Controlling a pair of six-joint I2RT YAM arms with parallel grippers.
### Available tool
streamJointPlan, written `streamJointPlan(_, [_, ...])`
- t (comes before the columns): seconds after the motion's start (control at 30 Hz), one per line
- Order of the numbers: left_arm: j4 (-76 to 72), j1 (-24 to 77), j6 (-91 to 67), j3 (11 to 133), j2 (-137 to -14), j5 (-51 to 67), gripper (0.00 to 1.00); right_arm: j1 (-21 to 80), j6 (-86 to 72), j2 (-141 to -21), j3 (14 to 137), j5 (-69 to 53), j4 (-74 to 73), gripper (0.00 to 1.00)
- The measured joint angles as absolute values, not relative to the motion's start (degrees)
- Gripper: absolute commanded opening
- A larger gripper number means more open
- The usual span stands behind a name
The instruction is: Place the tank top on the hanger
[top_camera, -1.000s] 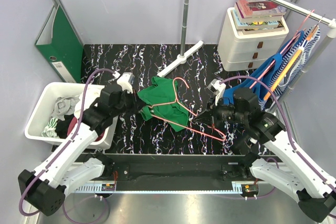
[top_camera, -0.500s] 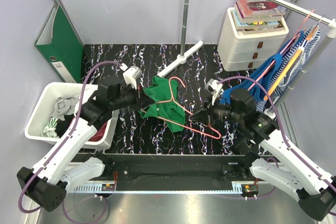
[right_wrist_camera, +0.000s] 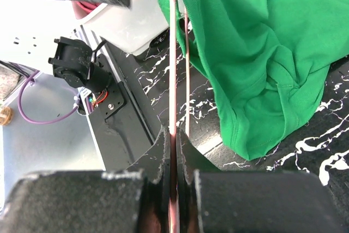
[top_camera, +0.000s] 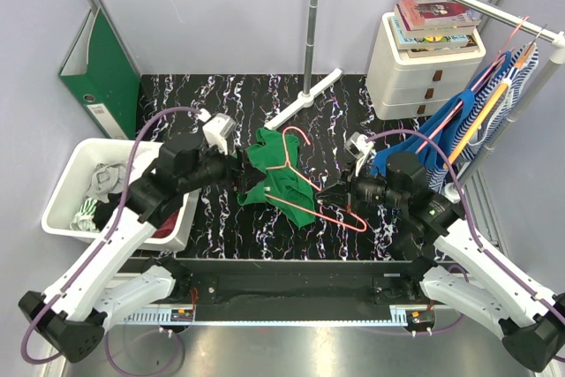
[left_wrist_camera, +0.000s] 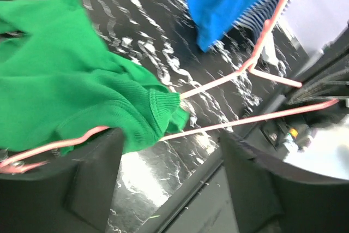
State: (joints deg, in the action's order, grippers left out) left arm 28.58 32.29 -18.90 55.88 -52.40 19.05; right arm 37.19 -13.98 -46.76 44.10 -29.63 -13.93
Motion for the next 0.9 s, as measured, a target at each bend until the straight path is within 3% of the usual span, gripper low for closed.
streamJointPlan(0.3, [31.18,33.5,-19.25,58.35,-49.74,9.02,0.81,37.54,-14.85,-47.55,43.13,-29.65,-10.44,0.0])
streamJointPlan(0.6, [28.32,44.45,-19.44,62.35,-57.36,1.26,0.81,38.92,-16.58,-49.74,41.34,-29.61,-3.55,0.0])
streamJointPlan(0.9, [23.53,47.37,-20.08,62.35,-58.24,-5.61,0.76,40.27,-17.5,-50.76,41.08,-29.43,0.91,0.0])
